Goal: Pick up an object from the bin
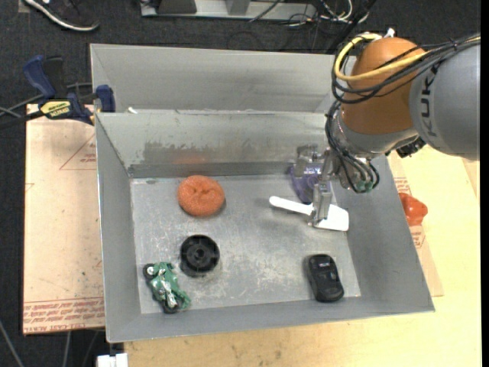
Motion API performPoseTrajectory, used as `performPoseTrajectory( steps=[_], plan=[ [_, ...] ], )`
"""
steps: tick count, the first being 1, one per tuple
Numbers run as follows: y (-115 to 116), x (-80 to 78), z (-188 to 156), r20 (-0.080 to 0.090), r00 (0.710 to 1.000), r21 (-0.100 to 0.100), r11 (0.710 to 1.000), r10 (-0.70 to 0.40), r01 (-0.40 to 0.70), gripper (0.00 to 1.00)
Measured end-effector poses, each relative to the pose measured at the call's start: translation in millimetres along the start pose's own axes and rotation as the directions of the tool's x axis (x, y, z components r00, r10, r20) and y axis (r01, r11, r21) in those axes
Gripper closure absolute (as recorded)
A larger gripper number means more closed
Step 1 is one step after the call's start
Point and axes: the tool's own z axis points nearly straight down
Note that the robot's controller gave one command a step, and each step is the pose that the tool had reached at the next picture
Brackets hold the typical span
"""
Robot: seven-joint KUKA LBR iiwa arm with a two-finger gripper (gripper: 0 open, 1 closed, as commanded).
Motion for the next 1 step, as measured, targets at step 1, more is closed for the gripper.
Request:
performPoseTrajectory(
  steps=[1],
  plan=[
    [0.2, -1.2, -5.1, 0.007, 1.000, 0.000, 1.000, -0.001, 0.001, 0.00]
  ],
)
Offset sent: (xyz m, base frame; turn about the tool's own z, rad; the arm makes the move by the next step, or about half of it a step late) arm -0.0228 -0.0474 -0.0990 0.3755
